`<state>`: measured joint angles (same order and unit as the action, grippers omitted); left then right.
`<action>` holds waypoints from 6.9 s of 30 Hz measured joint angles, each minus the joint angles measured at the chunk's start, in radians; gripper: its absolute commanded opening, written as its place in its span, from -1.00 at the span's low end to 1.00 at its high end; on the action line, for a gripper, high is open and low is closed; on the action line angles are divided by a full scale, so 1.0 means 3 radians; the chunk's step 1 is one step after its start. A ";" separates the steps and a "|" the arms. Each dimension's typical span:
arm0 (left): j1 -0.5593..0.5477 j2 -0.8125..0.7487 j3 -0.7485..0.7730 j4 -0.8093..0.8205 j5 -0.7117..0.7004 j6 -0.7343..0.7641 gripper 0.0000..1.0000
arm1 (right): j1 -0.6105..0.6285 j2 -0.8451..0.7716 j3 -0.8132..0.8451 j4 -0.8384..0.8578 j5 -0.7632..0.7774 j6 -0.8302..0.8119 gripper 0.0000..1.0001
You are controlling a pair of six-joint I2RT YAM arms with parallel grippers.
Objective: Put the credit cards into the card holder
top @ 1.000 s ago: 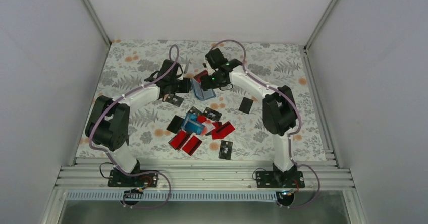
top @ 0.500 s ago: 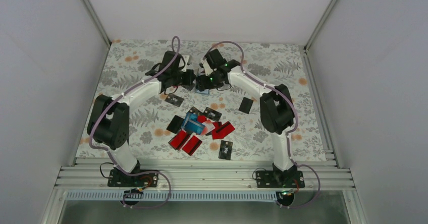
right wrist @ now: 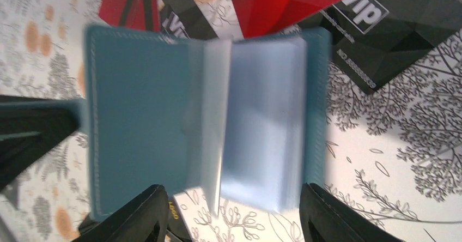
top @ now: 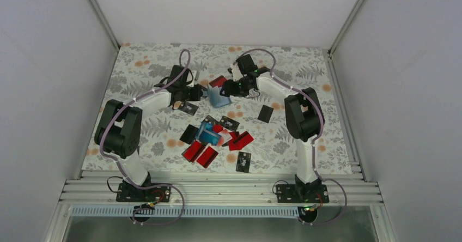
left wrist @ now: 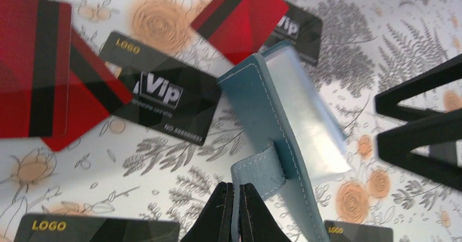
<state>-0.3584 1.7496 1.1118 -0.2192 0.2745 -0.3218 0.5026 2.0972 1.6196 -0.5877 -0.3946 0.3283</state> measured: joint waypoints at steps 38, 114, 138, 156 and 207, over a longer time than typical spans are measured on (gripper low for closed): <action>0.0070 0.0055 -0.0366 0.0179 -0.0025 -0.0011 -0.95 | -0.0003 0.0294 0.0017 0.0342 -0.1043 0.0160 0.17; -0.1755 -0.0380 -0.0668 -0.0226 0.0071 -0.0114 -0.03 | 0.0020 -0.3015 -0.3321 0.0017 -0.0745 0.0749 0.20; -0.2124 0.0177 -0.0379 -0.0207 0.0197 -0.0140 -0.10 | 0.0350 -0.3400 -0.4393 0.0490 -0.1134 0.1537 0.16; -0.2281 0.0192 -0.0411 -0.0146 0.0388 -0.0264 -0.10 | 0.0679 -0.3517 -0.4541 0.0717 -0.0960 0.2005 0.14; -0.2377 0.0304 -0.0490 0.0289 0.0821 -0.0320 -0.15 | 0.0547 -0.3731 -0.4930 0.1417 -0.1115 0.2561 -0.15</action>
<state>-1.0714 1.8408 0.9649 -0.1326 0.5209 -0.4179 0.6666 0.9779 0.1406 -0.1627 -0.7292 1.0966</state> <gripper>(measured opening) 0.438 0.438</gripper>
